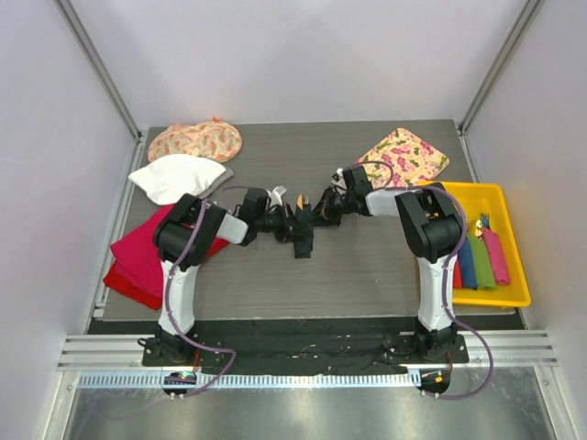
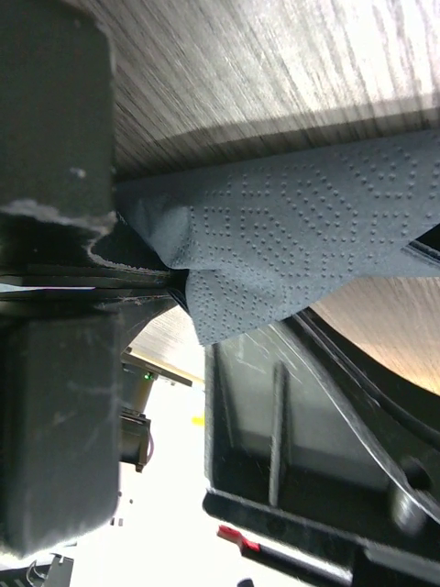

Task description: Place the utensils on the paper napkin and roll it up

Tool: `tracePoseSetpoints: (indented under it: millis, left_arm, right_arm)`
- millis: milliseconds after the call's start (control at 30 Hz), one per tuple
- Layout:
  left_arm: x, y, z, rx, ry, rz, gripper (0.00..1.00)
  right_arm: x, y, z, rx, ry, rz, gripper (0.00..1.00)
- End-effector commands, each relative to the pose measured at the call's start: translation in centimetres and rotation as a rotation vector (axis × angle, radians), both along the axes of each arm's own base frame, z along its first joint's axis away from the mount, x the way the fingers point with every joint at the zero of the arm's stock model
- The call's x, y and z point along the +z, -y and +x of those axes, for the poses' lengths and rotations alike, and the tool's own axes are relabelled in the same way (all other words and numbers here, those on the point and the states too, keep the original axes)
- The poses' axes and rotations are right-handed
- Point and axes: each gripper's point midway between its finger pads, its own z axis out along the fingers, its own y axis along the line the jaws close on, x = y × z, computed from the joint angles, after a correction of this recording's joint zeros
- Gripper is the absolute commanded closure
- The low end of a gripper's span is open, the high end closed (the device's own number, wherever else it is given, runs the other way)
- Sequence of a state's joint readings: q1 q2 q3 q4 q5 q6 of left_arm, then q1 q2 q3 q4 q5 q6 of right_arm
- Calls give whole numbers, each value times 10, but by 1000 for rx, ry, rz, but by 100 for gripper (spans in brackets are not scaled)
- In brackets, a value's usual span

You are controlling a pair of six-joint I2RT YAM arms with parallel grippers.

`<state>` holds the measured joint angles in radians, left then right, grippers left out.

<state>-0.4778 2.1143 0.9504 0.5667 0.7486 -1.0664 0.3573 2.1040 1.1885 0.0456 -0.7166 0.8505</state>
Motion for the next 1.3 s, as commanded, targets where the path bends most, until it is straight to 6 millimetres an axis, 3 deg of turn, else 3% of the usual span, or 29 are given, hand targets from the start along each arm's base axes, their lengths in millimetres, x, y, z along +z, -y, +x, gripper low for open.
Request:
tracePoseSetpoints:
  millis: [0, 167, 267, 567, 867, 1267]
  left_arm:
    - [-53, -20, -19, 16, -91, 167, 99]
    - [-51, -19, -20, -1, -77, 165, 98]
    - [-49, -17, -20, -15, -64, 160, 96]
    - [-34, -4, -22, -79, 12, 108, 93]
    - [-28, 1, -29, -157, 59, 68, 93]
    - [-31, 2, -27, -159, 51, 69, 90]
  right_arm:
    - [22, 20, 8, 16, 47, -79, 89]
    - [52, 21, 14, 26, 95, -30, 80]
    - [58, 23, 14, 33, 110, -21, 75]
    - [30, 22, 9, 43, 61, -47, 49]
    - [6, 16, 0, 75, 33, -78, 50]
    - [2, 19, -21, 116, 16, -79, 60]
